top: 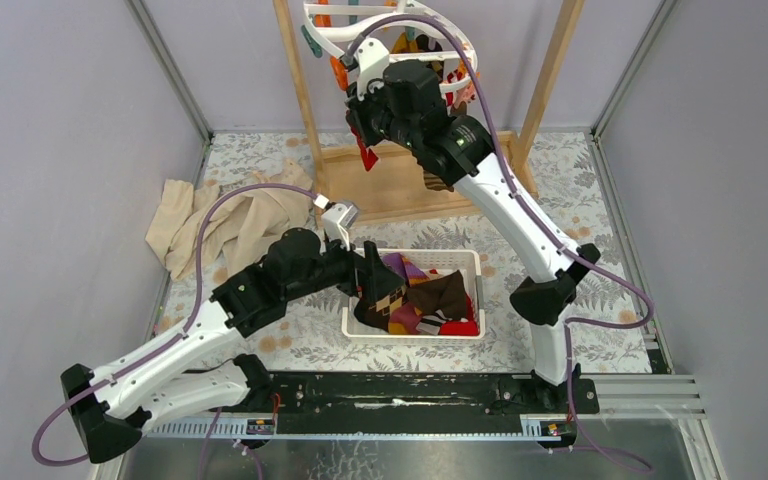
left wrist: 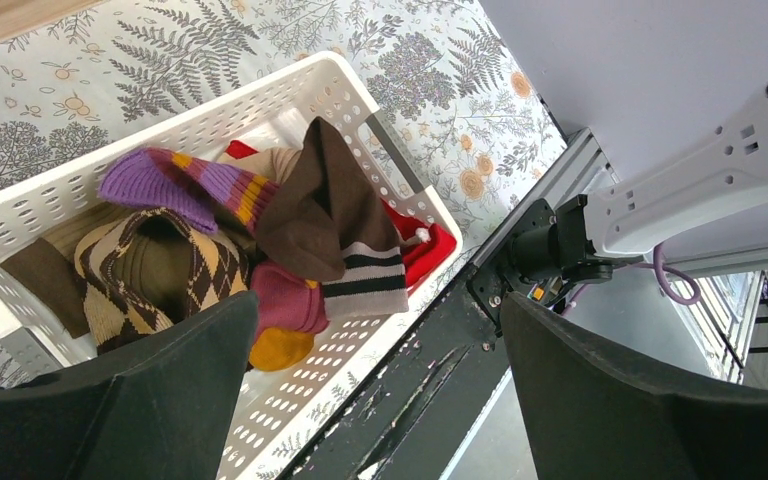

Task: Remove the socks clipped to the hanger
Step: Remove the sock from the hanger.

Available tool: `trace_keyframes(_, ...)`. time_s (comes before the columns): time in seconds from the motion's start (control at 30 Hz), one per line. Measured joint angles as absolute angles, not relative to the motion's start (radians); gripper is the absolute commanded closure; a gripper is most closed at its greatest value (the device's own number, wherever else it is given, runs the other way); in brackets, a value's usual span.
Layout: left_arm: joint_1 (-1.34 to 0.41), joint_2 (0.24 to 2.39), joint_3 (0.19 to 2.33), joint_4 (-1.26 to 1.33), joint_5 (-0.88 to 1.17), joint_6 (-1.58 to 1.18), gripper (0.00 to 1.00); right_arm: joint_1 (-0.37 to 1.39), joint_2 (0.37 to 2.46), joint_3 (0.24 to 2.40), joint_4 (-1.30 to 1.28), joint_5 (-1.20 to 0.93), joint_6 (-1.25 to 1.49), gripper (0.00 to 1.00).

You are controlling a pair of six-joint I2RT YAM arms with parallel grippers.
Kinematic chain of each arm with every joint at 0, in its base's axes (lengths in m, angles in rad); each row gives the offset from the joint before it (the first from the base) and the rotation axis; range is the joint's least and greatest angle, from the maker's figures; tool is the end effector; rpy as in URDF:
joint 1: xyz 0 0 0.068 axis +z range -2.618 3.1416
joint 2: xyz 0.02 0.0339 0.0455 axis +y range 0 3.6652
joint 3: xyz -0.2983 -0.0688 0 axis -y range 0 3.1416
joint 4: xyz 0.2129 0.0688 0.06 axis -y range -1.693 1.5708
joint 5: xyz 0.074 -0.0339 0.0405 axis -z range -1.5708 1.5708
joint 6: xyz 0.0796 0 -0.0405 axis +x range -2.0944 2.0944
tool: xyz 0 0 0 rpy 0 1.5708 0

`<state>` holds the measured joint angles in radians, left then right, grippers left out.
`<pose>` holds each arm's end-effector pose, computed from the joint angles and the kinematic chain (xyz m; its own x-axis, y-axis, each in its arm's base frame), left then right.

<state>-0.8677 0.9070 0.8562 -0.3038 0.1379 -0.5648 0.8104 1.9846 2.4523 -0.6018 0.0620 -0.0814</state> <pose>0.1179 -0.1560 0.3445 -0.6387 -0.0664 -0.7666 0.5885 0.5997 -0.5423 0.3172 0.3263 0.5156 -0.0365 -0.1561 -0.9871 -0.6861 0.7221 -0.0888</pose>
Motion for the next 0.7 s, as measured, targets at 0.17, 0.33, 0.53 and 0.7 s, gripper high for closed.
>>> trace_keyframes(0.17,-0.868,0.902,0.856,-0.306,0.127,-0.565,0.02,0.81,1.981,2.395,-0.595,0.059,-0.074,1.0)
trace_keyframes(0.33,-0.868,0.903,0.855,-0.305,0.123,-0.565,0.02,0.81,1.884,2.202,-0.589,0.052,-0.065,1.0)
trace_keyframes(0.53,-0.868,0.919,0.855,-0.3,0.123,-0.565,0.01,0.809,1.682,1.951,-0.564,0.01,-0.036,1.0)
trace_keyframes(0.7,-0.868,0.923,0.849,-0.274,0.112,-0.565,0.02,0.773,1.517,1.786,-0.511,-0.073,0.025,1.0)
